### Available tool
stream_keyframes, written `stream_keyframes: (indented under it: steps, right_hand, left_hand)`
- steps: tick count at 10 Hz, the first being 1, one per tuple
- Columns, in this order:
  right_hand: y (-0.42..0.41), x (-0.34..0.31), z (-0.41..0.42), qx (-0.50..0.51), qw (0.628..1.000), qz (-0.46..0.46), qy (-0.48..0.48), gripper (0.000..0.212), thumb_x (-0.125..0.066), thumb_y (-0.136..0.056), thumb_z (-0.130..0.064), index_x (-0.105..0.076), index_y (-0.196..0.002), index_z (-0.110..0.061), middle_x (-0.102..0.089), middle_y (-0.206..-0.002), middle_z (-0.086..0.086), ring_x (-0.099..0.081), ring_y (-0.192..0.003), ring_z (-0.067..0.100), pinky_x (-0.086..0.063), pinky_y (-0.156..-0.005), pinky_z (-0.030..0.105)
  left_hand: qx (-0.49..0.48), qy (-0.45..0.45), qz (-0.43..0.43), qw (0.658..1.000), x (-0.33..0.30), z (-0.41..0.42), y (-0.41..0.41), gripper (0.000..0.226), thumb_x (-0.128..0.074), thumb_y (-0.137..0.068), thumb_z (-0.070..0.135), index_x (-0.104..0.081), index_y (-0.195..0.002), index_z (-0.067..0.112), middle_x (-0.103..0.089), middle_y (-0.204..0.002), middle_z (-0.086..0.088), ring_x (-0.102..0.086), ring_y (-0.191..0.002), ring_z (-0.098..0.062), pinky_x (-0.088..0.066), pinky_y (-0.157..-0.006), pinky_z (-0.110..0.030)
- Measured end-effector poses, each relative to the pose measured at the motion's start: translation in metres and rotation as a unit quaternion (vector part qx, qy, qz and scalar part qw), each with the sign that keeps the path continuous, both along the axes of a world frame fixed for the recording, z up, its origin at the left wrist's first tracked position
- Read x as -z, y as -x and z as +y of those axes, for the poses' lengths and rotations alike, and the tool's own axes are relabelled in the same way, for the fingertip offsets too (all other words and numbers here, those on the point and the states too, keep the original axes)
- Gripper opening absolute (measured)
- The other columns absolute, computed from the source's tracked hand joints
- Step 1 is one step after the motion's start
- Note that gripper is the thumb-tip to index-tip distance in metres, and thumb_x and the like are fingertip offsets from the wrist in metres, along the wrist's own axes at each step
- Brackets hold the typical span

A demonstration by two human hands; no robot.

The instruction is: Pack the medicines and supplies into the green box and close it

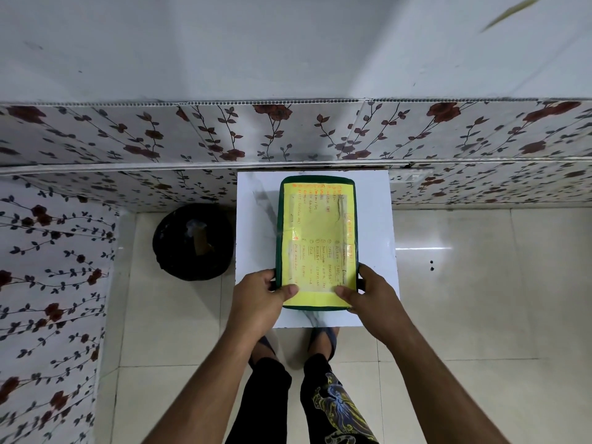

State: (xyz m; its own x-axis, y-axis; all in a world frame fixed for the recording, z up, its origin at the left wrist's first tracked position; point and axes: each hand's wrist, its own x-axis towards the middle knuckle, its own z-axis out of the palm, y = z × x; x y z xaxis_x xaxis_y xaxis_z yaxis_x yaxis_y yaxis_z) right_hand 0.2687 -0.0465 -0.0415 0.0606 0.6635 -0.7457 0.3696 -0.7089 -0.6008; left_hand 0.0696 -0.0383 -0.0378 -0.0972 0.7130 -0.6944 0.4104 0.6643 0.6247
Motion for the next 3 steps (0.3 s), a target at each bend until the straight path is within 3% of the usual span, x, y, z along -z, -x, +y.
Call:
stream_keyframes:
  steps: [2,3]
  right_hand:
    - [-0.001,-0.002,0.004,-0.035,0.999,-0.005,0.011,0.049,-0.067,-0.091,-0.025,-0.048,-0.137,-0.021,-0.063,-0.130,0.001,-0.063,-0.108,0.021,-0.055,-0.094,0.042]
    - [-0.005,-0.027,0.008,-0.066,0.994,-0.083,-0.016,0.068,-0.068,-0.090,-0.035,-0.036,-0.148,-0.021,-0.056,-0.142,0.004,-0.058,-0.120,0.024,-0.049,-0.092,0.032]
  left_hand:
    - [0.003,0.023,-0.014,1.000,0.000,0.001,0.001,0.027,-0.076,-0.082,0.023,-0.073,-0.108,0.018,-0.076,-0.104,0.001,-0.070,-0.094,-0.017,-0.056,-0.089,-0.042]
    - [0.023,0.042,-0.005,0.999,-0.023,0.001,0.001,0.046,-0.075,-0.081,0.033,-0.064,-0.123,0.016,-0.069,-0.118,-0.001,-0.065,-0.111,-0.021,-0.050,-0.097,-0.038]
